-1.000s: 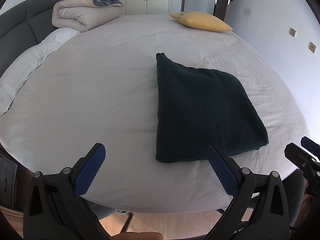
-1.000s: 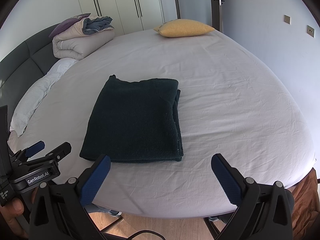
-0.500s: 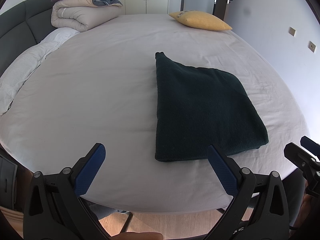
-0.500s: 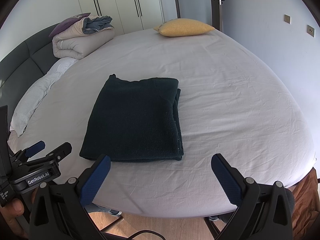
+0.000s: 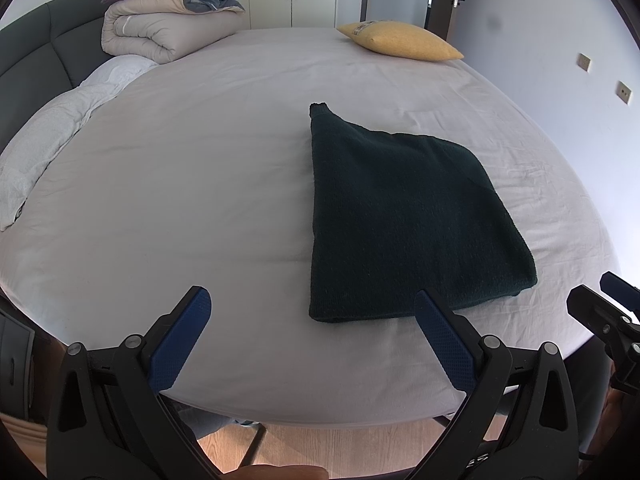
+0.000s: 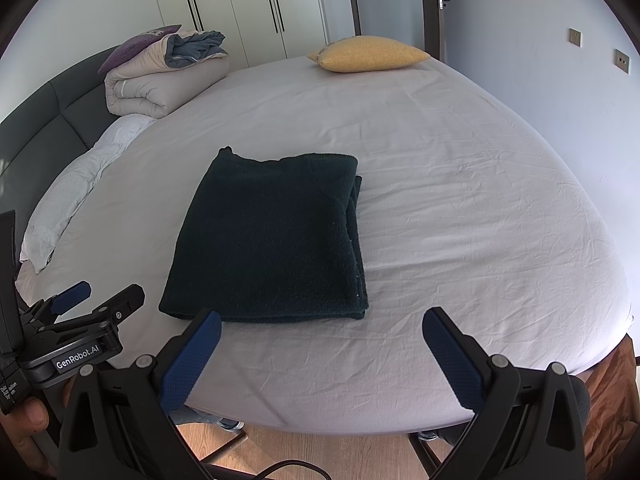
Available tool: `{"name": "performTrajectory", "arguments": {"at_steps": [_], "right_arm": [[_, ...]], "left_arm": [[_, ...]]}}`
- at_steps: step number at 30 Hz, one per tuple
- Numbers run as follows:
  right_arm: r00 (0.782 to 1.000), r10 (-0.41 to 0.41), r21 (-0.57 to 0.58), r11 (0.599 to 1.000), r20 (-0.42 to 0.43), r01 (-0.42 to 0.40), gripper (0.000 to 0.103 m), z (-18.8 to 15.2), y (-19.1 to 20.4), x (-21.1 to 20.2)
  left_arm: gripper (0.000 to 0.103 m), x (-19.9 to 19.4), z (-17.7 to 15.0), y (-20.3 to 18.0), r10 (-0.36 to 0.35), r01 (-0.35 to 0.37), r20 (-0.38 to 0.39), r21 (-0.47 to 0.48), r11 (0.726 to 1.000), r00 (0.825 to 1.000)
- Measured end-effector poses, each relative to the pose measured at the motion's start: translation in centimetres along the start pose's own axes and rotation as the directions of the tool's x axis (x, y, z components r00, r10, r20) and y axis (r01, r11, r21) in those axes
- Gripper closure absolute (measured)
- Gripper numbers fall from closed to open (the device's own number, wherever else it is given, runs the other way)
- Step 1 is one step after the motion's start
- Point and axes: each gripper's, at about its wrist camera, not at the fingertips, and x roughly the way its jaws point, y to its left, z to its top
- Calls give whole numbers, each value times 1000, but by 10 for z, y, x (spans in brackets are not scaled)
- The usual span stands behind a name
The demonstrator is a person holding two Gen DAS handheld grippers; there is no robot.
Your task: Fold small clothes
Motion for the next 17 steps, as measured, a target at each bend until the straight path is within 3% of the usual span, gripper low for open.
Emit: {"name": "performTrajectory", "arguments": {"at_steps": [17], "right_arm": [[1000,9,3,1000,-12,-8,0,-8,-2,2]], "left_arm": [[0,5,-2,-1,4,-4,5,19,1000,1000]]}}
